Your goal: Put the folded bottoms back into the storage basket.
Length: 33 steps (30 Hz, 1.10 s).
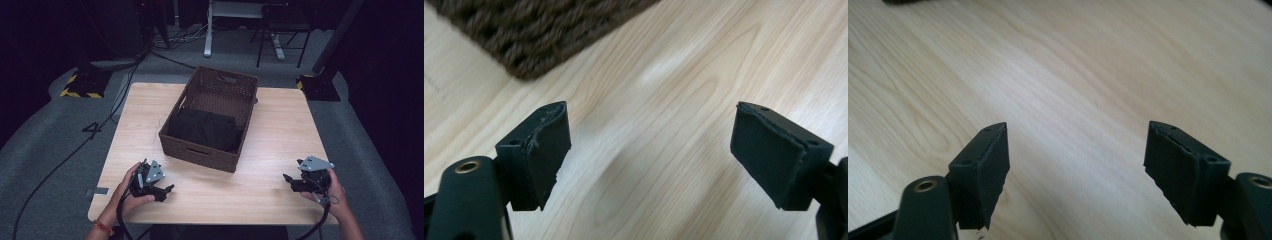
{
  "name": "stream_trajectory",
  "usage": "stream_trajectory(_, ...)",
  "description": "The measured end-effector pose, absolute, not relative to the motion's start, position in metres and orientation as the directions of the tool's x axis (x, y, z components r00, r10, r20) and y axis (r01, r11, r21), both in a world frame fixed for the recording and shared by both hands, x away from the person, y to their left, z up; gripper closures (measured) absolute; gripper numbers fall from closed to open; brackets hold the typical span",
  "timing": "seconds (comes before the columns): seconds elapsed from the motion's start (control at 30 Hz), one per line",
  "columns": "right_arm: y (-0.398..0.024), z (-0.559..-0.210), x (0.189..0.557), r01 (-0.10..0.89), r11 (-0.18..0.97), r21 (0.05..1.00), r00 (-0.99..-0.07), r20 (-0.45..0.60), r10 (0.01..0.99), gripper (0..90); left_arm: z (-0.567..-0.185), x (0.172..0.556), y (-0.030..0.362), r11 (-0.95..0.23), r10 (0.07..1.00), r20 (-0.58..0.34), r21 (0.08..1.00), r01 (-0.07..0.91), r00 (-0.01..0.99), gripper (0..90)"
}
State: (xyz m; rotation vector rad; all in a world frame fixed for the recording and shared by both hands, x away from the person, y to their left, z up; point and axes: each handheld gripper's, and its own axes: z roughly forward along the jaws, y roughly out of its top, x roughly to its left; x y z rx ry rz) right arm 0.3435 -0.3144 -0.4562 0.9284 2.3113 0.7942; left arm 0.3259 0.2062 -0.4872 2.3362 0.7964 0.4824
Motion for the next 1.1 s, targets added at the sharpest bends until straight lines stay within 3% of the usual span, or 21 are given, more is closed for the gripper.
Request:
stream_trajectory(0.47,-0.376,-0.494,0.327,0.56,0.381,0.735,-0.532,-0.033,0.846,24.4,-0.501,0.329,0.229,-0.541,0.699,0.032,0.677,0.498,0.715,16.4)
stream_trajectory(0.5,-0.378,-0.496,0.327,0.567,0.372,0.735,-0.526,-0.025,0.85,24.1,-0.504,0.329,0.232,-0.512,0.703,-0.007,0.689,0.512,0.711,16.3)
stream_trajectory(1.1,-0.381,-0.505,0.331,0.597,0.312,0.739,-0.456,-0.007,0.89,16.5,-0.505,0.33,0.234,-0.503,0.711,-0.012,0.689,0.522,0.703,14.6)
